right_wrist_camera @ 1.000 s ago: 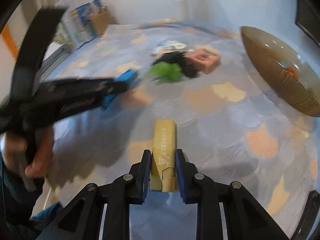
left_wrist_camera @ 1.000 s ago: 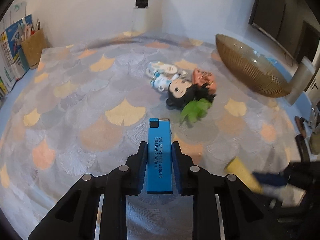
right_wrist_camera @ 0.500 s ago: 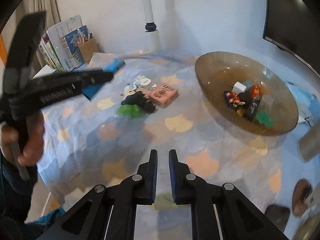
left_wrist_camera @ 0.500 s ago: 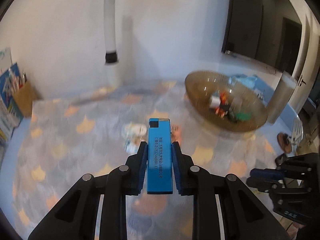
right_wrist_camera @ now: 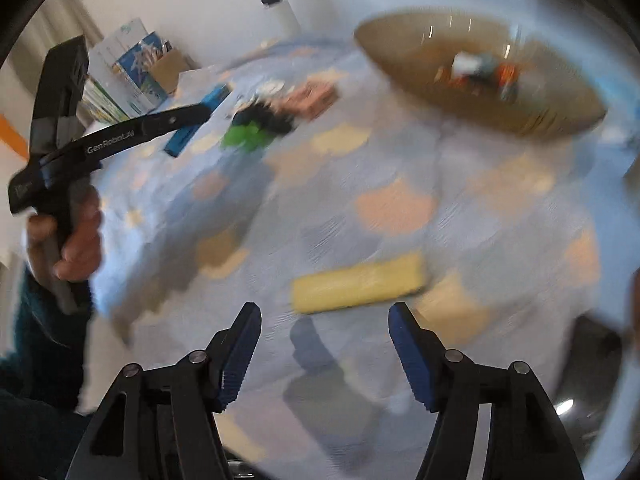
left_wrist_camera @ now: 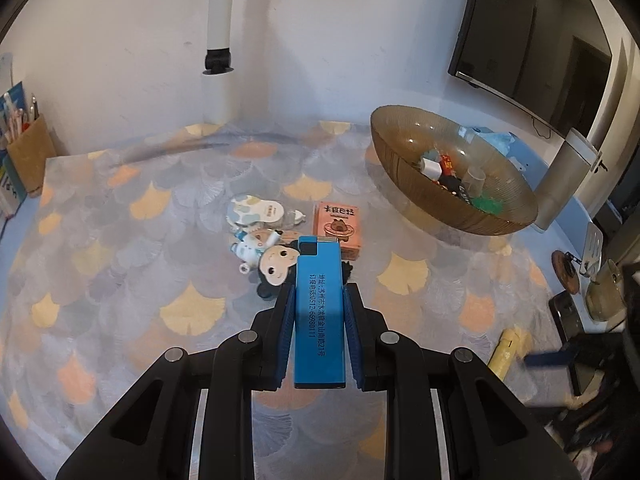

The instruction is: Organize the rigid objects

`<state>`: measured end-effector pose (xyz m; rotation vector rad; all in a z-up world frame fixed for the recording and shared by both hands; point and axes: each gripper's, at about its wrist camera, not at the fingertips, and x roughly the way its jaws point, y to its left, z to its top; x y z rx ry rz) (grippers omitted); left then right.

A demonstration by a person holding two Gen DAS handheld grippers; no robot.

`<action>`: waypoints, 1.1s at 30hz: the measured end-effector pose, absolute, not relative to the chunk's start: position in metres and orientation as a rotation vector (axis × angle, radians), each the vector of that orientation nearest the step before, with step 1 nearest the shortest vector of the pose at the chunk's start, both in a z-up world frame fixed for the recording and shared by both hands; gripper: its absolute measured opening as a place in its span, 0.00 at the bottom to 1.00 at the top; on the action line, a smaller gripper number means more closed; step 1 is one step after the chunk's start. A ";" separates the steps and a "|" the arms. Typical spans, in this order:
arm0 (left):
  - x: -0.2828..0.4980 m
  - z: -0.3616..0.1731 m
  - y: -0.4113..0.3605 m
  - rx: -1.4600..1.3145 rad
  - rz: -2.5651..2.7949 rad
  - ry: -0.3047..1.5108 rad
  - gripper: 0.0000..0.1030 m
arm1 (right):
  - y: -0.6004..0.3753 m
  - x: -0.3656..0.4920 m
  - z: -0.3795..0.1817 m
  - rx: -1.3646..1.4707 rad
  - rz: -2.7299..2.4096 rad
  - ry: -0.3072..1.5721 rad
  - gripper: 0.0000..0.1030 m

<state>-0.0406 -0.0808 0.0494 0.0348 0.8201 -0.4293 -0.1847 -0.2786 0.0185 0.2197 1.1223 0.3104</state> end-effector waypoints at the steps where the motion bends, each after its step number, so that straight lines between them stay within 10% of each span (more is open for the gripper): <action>1: -0.041 0.048 -0.083 0.040 -0.433 0.823 0.20 | -0.277 -0.181 0.012 0.242 0.308 1.133 0.63; 12: -0.040 0.047 -0.074 0.044 -0.422 0.823 0.20 | -0.232 -0.143 0.006 0.055 0.158 1.024 0.61; 17: -0.037 0.047 -0.080 0.048 -0.433 0.811 0.20 | -0.232 -0.163 0.007 -0.001 0.123 0.986 0.22; 33: 0.033 0.159 -0.188 -0.012 -0.577 0.607 0.20 | -0.346 -0.112 0.160 0.044 0.044 0.717 0.22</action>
